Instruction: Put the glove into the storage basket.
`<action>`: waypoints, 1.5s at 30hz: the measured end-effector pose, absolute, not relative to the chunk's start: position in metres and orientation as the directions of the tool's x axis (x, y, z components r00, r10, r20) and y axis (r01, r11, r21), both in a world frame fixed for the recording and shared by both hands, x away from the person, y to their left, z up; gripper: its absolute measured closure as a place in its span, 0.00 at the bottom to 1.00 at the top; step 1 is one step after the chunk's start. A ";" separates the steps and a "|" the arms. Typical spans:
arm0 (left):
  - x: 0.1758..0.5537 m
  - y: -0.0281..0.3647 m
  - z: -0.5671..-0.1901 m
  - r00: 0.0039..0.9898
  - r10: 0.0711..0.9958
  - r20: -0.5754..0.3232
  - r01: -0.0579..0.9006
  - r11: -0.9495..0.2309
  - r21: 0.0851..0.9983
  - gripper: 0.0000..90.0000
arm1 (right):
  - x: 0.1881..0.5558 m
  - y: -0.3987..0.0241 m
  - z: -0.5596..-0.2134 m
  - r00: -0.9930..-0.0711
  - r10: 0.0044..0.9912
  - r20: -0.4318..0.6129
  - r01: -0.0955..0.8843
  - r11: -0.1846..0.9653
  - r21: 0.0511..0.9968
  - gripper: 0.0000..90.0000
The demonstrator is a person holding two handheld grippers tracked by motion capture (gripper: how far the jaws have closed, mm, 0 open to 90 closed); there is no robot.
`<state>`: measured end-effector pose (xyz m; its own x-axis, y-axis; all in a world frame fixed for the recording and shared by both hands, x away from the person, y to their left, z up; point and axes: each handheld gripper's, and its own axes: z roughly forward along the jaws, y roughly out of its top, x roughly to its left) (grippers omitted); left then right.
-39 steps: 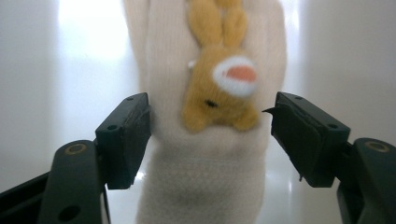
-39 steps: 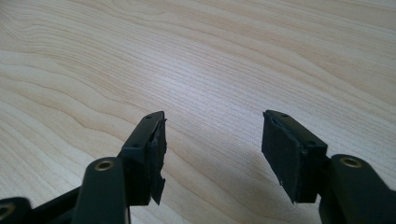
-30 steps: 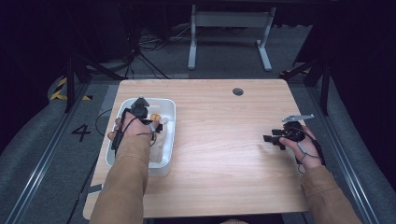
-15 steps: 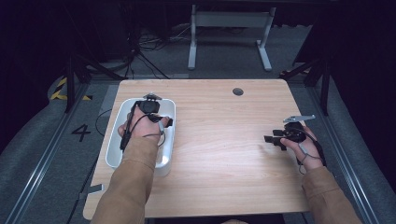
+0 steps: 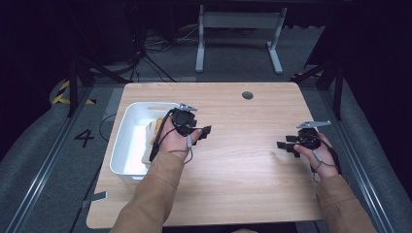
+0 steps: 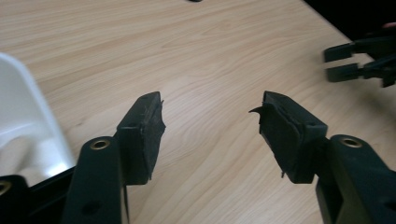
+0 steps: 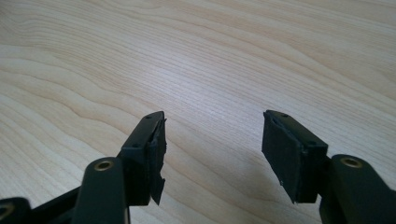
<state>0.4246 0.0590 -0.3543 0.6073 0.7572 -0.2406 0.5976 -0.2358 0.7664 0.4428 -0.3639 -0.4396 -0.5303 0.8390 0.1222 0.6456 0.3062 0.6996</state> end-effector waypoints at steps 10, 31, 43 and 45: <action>0.404 0.041 -0.380 0.709 0.668 -0.226 0.542 -0.311 0.781 0.47 | 0.444 -0.365 -0.440 -0.534 0.836 0.127 0.642 0.304 0.704 0.45; 0.375 0.007 -0.450 0.826 0.520 -0.218 0.498 -0.491 0.715 0.49 | 0.442 -0.359 -0.450 -0.549 0.830 0.092 0.644 0.351 0.680 0.45; 0.366 -0.011 -0.462 0.879 0.432 -0.203 0.430 -0.532 0.729 0.48 | 0.443 -0.358 -0.451 -0.554 0.827 0.095 0.642 0.352 0.682 0.44; 0.366 -0.011 -0.462 0.883 0.427 -0.197 0.422 -0.534 0.733 0.47 | 0.443 -0.358 -0.451 -0.554 0.827 0.096 0.641 0.351 0.682 0.44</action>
